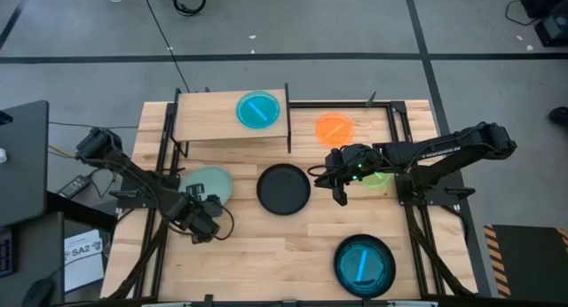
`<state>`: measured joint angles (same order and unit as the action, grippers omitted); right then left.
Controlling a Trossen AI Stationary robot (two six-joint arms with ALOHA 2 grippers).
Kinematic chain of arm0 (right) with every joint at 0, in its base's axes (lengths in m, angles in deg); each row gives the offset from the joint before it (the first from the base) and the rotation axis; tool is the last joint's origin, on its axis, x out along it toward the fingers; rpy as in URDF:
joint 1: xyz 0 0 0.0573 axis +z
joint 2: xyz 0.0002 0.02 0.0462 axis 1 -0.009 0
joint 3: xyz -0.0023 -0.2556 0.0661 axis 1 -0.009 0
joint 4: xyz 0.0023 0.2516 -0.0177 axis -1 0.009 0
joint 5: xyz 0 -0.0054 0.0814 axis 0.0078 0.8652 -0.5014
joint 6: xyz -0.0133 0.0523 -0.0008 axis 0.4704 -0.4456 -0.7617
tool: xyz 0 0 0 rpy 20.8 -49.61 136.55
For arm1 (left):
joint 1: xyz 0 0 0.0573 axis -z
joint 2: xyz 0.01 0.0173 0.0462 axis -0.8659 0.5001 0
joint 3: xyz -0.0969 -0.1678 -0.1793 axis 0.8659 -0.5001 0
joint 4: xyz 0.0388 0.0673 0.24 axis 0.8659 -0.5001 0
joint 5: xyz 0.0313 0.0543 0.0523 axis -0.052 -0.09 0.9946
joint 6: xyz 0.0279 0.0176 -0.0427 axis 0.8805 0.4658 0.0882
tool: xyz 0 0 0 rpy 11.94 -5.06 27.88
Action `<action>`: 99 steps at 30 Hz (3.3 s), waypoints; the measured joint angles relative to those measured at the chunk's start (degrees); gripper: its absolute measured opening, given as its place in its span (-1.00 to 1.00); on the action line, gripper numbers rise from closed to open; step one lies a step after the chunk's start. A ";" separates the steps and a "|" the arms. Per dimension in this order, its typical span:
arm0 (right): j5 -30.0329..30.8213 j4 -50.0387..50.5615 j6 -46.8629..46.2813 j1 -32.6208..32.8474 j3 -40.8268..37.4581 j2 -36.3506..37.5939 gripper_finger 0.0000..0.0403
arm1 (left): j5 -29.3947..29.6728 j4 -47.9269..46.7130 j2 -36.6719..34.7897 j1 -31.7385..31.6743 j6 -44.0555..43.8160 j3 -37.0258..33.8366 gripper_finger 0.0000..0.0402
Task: Place and stack plates onto a shelf
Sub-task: Put the light blue plate on the shelf
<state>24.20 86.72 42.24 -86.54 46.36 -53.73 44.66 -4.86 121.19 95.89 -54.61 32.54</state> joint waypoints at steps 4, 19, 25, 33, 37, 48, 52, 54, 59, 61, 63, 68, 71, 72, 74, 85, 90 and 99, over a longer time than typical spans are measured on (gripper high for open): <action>0.00 0.00 0.00 -0.01 0.00 0.00 -0.69 | 0.17 -0.85 0.00 0.00 0.04 3.07 -0.92; 0.00 0.00 0.00 -0.01 0.00 0.00 -0.69 | -1.66 -1.98 -0.02 0.00 7.78 14.32 -0.93; 0.00 0.00 0.00 -0.01 0.00 0.00 -0.69 | -0.24 -2.61 -0.04 0.02 13.57 19.58 -0.93; -0.01 0.00 0.00 -0.01 0.00 -0.01 -0.69 | 6.38 -6.72 -0.04 -0.09 18.05 26.80 -0.93; -0.01 0.00 0.00 -0.01 0.00 0.00 -0.69 | 9.90 -11.32 -0.07 -0.09 18.05 30.10 -0.93; -0.02 0.00 0.00 -0.01 0.00 -0.01 -0.69 | 17.56 -27.29 -0.57 -4.10 18.08 33.81 -0.92; -0.02 -0.02 0.00 -0.01 0.00 -0.02 -0.69 | 18.65 -32.76 -0.52 -8.69 18.12 33.79 -0.92; -0.02 -0.06 0.00 -0.01 0.00 -0.02 -0.69 | 19.28 -32.93 -0.52 -11.54 19.08 33.75 -0.92; -0.02 -0.14 0.00 -0.01 0.00 -0.02 -0.69 | 20.43 -32.87 -0.55 -19.05 25.77 33.68 -0.92; -0.02 -0.15 0.00 -0.01 0.00 -0.02 -0.69 | 20.57 -32.78 -0.55 -22.55 28.11 33.66 -0.92; -0.02 -0.17 0.00 -0.01 0.00 0.00 -0.69 | 20.63 -32.81 -0.55 -26.23 29.84 33.66 -0.92; -0.02 -0.20 0.00 -0.01 0.00 -0.02 -0.69 | 20.63 -32.81 -0.55 -34.49 33.55 33.66 -0.92; -0.02 -0.20 0.00 -0.01 0.00 -0.02 -0.69 | 20.61 -32.69 -0.52 -38.79 35.89 33.66 -0.92; -0.02 -0.20 0.00 -0.01 0.00 -0.01 -0.69 | 20.61 -32.45 -0.48 -40.17 36.32 33.66 -0.92; -0.02 -0.22 0.01 0.00 0.00 -0.02 -0.69 | 20.60 -32.15 -0.42 -42.64 36.47 33.64 -0.92; -0.02 -0.35 0.02 -0.01 0.00 -0.02 -0.69 | 17.42 -27.28 -0.42 -50.53 38.60 33.62 -0.92; -0.02 -0.35 0.02 -0.01 0.00 -0.02 -0.69 | 17.13 -24.74 -0.42 -52.09 40.74 33.62 -0.92; -0.02 -0.35 0.01 -0.01 0.00 -0.01 -0.69 | 15.52 -23.40 -0.39 -55.69 40.46 33.62 -0.92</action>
<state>24.18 86.37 42.25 -86.54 46.36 -53.74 60.18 -28.26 120.79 40.20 -14.16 66.16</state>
